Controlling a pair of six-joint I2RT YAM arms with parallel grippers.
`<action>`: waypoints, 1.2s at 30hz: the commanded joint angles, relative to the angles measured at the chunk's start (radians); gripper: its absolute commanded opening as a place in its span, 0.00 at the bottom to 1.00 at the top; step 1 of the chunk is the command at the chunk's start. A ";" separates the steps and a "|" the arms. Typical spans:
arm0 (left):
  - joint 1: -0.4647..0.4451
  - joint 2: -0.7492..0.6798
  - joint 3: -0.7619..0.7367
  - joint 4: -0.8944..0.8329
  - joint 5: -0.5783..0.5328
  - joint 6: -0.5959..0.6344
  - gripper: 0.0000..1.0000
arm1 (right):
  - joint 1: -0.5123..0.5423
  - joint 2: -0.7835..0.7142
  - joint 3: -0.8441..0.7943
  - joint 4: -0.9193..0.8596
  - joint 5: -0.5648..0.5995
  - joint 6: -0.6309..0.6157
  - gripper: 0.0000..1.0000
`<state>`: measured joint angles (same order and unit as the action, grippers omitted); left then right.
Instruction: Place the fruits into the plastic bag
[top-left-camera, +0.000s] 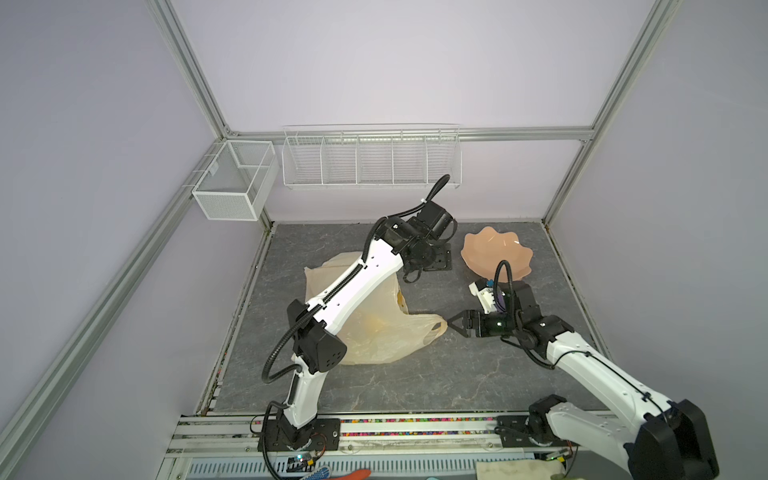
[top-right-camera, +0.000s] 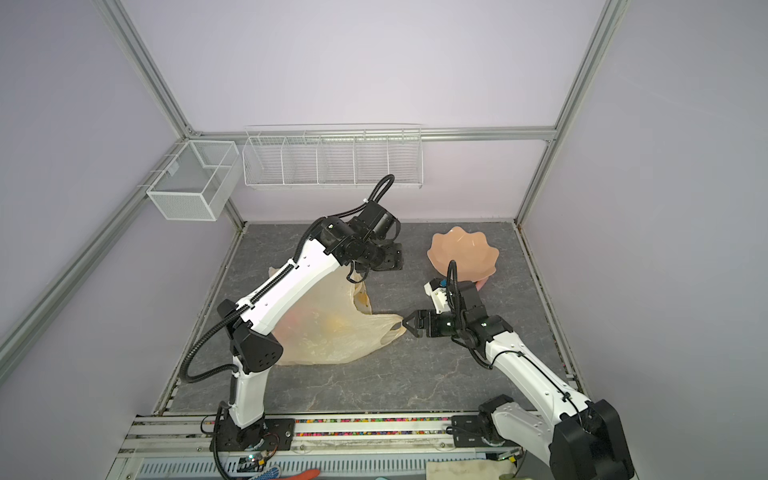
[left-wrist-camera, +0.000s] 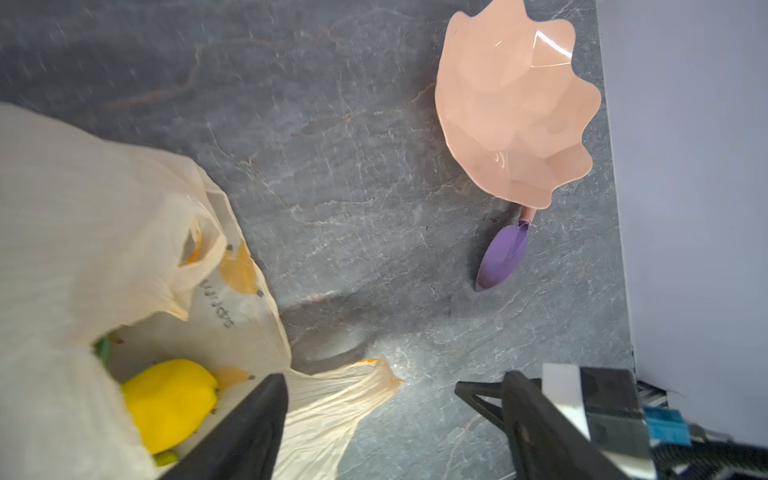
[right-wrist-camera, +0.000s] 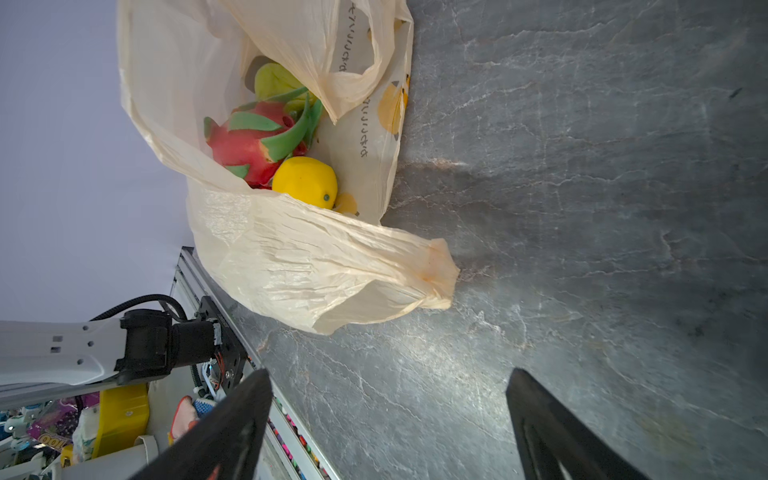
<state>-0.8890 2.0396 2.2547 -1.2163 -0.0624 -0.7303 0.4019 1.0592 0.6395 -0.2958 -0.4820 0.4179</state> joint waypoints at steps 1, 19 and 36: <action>0.002 -0.036 -0.133 0.063 -0.030 -0.192 0.80 | 0.015 -0.013 -0.031 0.099 -0.033 0.030 0.91; 0.101 -0.239 -0.677 0.255 -0.258 -0.377 0.83 | 0.181 0.158 -0.032 0.243 0.063 0.027 0.92; 0.138 -0.252 -0.793 0.306 -0.407 -0.385 0.84 | 0.217 0.403 0.102 0.330 0.086 0.042 0.94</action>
<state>-0.7639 1.8084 1.4818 -0.9321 -0.4129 -1.0985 0.6079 1.4429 0.7109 0.0120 -0.4030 0.4568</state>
